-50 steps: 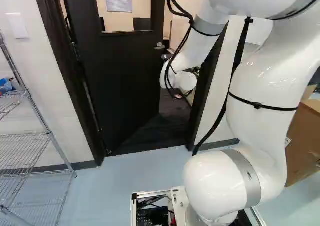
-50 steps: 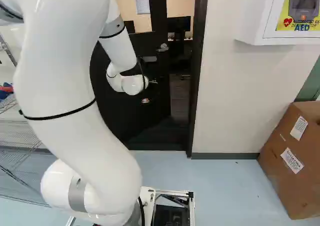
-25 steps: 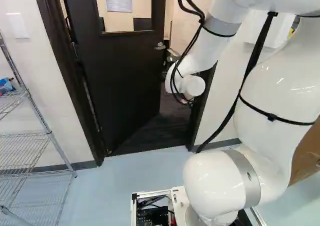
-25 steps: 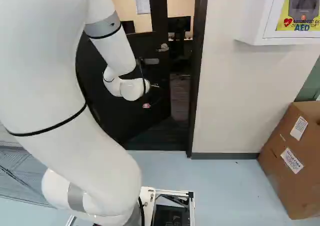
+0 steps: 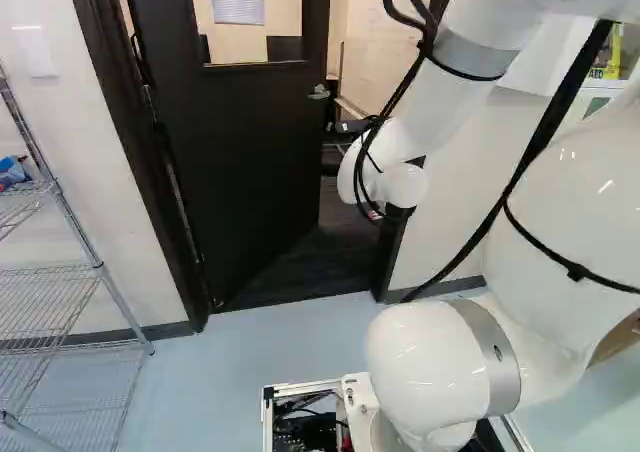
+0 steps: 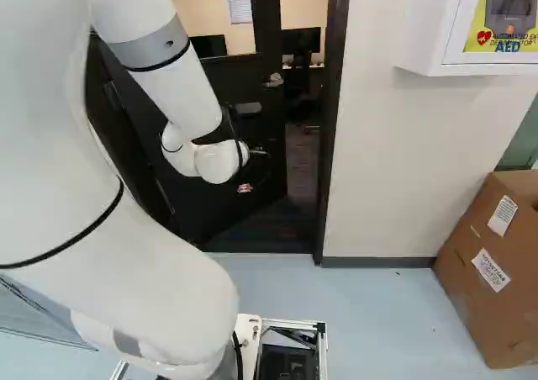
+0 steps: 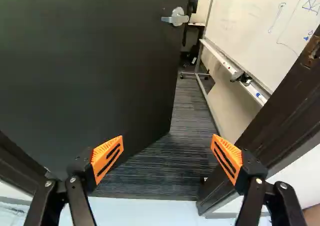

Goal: Open the door and move inside

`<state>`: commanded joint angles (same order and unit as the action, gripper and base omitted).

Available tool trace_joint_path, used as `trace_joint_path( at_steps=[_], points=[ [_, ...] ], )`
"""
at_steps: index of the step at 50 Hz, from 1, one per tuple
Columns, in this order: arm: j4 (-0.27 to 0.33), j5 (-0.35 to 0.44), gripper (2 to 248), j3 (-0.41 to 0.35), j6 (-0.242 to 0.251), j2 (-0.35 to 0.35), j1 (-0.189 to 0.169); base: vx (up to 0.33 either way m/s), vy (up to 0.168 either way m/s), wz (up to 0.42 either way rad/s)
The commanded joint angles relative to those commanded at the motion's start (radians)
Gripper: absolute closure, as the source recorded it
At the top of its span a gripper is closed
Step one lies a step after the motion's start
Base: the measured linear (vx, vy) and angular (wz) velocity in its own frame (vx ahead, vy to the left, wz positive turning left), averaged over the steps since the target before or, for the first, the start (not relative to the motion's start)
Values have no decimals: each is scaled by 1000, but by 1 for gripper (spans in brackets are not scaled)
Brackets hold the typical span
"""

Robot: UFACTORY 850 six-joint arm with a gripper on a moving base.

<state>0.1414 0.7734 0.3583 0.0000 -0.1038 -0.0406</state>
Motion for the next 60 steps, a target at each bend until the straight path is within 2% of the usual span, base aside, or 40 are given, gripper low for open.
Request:
trace_joint_path(
  at_steps=[12, 60],
  points=[
    [25, 0, 3, -11, 0, -12, -1, 0, 0, 0],
    [26, 0, 3, -12, 0, -12, -1, 0, 0, 0]
  ],
)
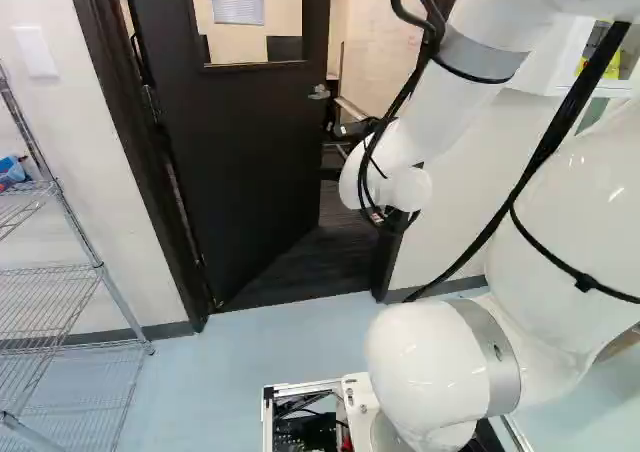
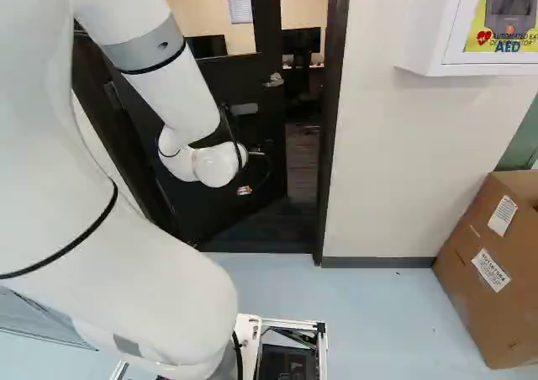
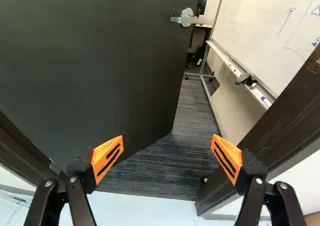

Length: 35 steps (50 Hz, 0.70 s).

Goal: Open the door and move inside

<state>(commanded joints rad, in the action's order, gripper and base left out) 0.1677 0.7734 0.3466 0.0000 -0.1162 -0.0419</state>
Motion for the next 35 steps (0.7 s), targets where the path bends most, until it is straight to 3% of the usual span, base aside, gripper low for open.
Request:
trace_joint_path(
  at_steps=[35],
  points=[
    [0, 0, 3, 0, 0, 0, 0, 24, 10, -12]
  ],
)
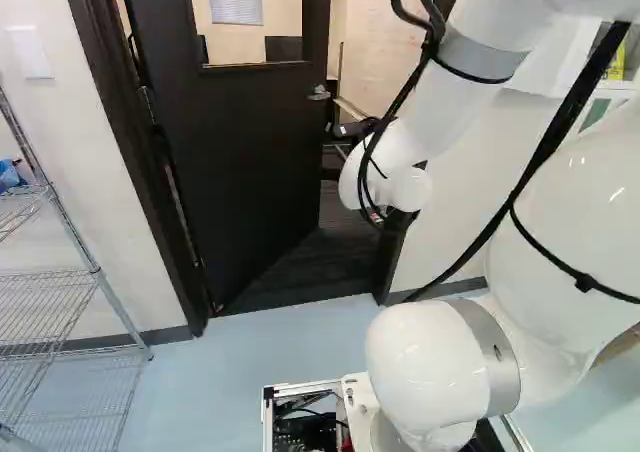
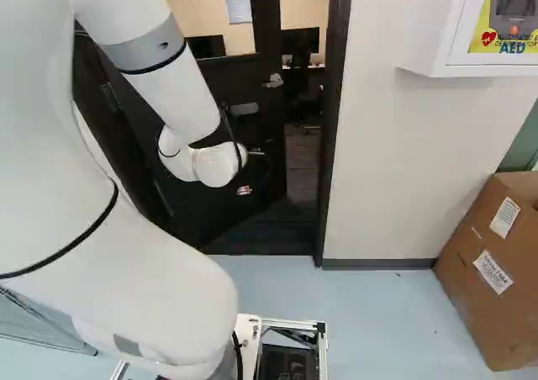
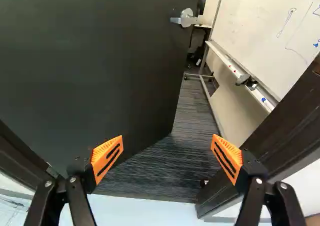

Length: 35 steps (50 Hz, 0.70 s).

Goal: Open the door and move inside

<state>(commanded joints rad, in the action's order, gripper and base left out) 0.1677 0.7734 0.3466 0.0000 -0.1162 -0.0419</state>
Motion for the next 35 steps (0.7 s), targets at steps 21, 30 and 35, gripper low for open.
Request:
trace_joint_path(
  at_steps=[21, 30, 35],
  points=[
    [0, 0, 3, 0, 0, 0, 0, 44, 28, -5],
    [0, 0, 3, 0, 0, 0, 0, 64, 64, 133],
    [0, 0, 3, 0, 0, 0, 0, 61, 82, 228]
  ],
)
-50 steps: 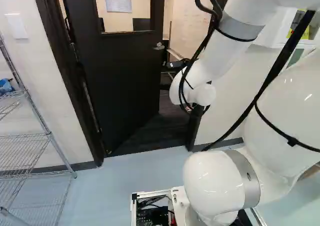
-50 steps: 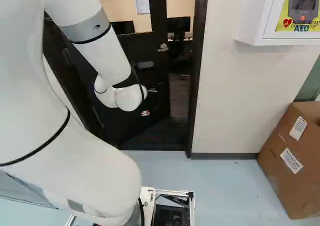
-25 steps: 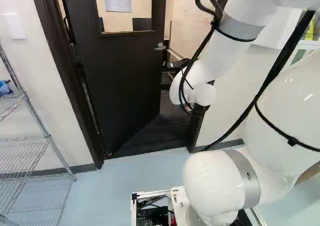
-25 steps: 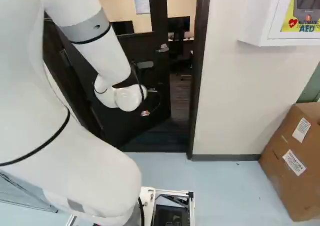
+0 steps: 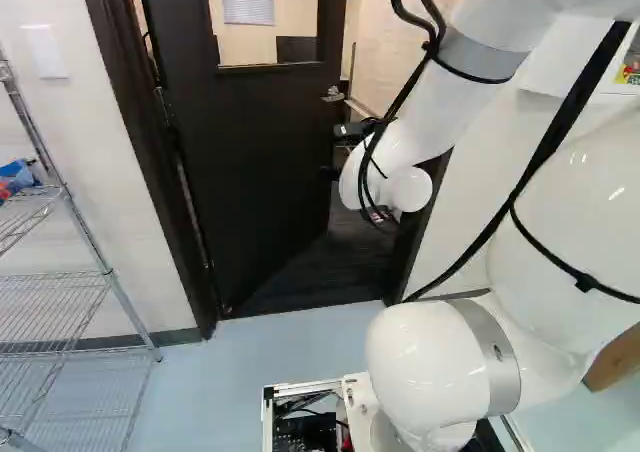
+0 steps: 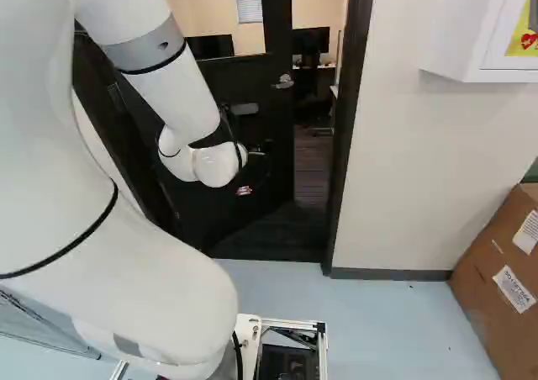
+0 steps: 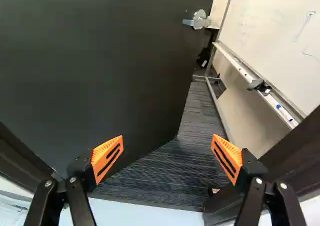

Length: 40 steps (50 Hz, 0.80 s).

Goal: Open the door and move inside

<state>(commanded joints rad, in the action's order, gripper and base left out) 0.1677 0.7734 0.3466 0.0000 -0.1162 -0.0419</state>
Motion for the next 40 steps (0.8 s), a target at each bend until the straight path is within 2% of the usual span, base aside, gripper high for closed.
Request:
trace_joint_path(
  at_steps=[20, 40],
  points=[
    [0, 0, 3, 0, 0, 0, 0, 62, 93, 272],
    [0, 0, 3, 0, 0, 0, 0, 69, 38, 8]
  ],
)
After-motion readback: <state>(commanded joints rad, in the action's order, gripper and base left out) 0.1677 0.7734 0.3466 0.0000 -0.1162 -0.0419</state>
